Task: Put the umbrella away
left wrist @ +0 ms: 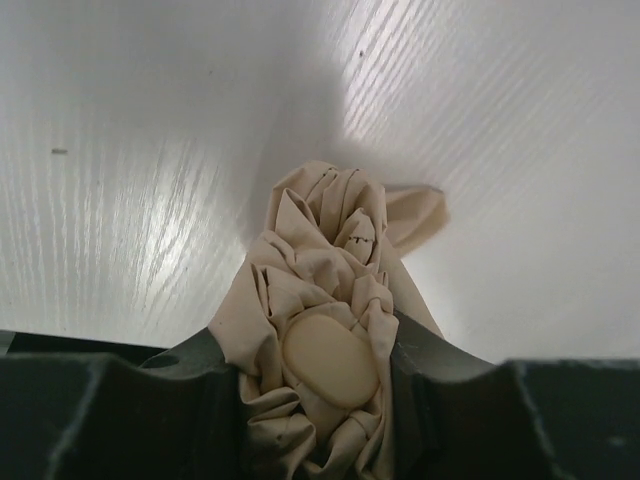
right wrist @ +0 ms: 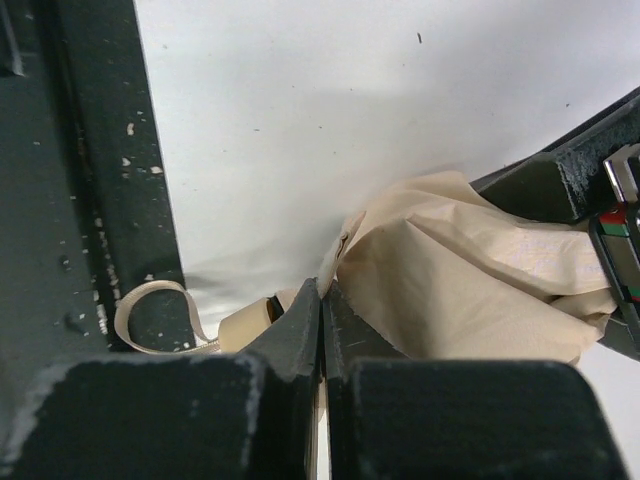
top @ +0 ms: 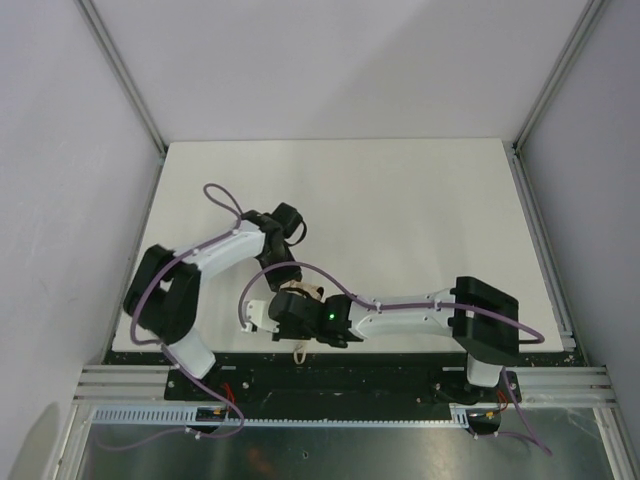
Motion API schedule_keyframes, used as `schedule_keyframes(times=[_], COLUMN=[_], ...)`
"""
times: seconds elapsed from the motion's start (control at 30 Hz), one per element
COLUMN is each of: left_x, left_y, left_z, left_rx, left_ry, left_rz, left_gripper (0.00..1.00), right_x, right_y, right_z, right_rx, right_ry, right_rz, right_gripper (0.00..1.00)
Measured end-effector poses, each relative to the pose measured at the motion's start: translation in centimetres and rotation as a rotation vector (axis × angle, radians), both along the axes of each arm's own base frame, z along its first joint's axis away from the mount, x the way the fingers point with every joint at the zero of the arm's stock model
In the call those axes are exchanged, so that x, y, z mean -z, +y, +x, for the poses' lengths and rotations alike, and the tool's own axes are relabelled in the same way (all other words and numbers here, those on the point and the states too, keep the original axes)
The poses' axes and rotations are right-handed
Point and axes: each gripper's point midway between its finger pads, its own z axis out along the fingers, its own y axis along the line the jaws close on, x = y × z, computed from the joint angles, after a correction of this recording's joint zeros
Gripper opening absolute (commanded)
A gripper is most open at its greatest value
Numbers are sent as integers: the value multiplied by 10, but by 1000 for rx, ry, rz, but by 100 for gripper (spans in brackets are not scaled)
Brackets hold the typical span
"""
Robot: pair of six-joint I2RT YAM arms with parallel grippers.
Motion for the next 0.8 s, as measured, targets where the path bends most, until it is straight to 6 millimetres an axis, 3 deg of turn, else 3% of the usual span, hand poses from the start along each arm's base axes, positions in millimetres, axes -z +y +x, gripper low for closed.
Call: schedule_keyframes(times=[0.33, 0.53, 0.8], left_x=[27, 29, 30], left_y=[2, 3, 0], left_z=[17, 18, 23], left_rx=[45, 75, 68], left_ry=[36, 52, 44], left_rz=[91, 111, 101], left_gripper=[0, 0, 0], right_x=[37, 43, 66], right_y=[4, 12, 24], right_z=[16, 16, 10], right_rx=[39, 55, 47], right_ry=[-25, 36, 212], right_rz=[-29, 11, 65], right_gripper=[1, 11, 26])
